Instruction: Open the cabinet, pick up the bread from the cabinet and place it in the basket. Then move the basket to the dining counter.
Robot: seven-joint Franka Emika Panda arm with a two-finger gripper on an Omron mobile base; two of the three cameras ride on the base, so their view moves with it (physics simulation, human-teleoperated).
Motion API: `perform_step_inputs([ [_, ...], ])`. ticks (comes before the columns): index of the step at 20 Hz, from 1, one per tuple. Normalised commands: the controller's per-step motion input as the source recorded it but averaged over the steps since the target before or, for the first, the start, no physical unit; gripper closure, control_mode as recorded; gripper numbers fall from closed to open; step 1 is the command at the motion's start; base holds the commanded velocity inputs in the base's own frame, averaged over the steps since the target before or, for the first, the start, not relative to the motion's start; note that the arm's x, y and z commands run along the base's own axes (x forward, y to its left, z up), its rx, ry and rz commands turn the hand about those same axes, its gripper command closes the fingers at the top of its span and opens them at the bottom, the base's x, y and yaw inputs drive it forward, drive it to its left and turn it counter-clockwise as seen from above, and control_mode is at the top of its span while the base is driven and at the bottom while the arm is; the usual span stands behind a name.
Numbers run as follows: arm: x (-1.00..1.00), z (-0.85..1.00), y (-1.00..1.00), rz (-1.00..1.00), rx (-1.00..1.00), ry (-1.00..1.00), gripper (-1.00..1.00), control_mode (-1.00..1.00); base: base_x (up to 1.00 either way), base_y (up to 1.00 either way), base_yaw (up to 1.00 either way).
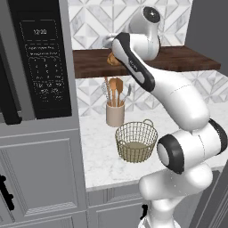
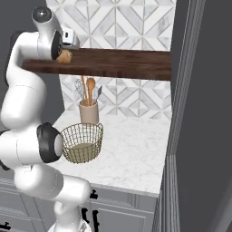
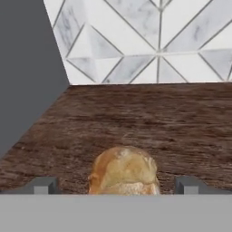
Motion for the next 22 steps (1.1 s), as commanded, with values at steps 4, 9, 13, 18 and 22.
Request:
perform_step_inputs([
  [4, 0.55, -0.07, 0.00, 0.01, 0.00, 0.01, -1.00, -1.00, 0.00, 0.00, 0.00],
  [9, 0.15, -0.18, 0.00, 0.03, 0.00, 0.04, -1.00, -1.00, 0.00, 0.00, 0.00],
  [13, 0.03, -0.03, 0.00, 0.03, 0.00, 0.07, -1.00, -1.00, 0.00, 0.00, 0.00],
  [18, -0.02, -0.03, 0.00, 0.03, 0.00, 0.06, -1.00, -1.00, 0.00, 0.00, 0.00],
  [22, -0.13, 0.00, 0.00, 0.01, 0.00, 0.05, -1.00, -1.00, 0.00, 0.00, 0.00],
])
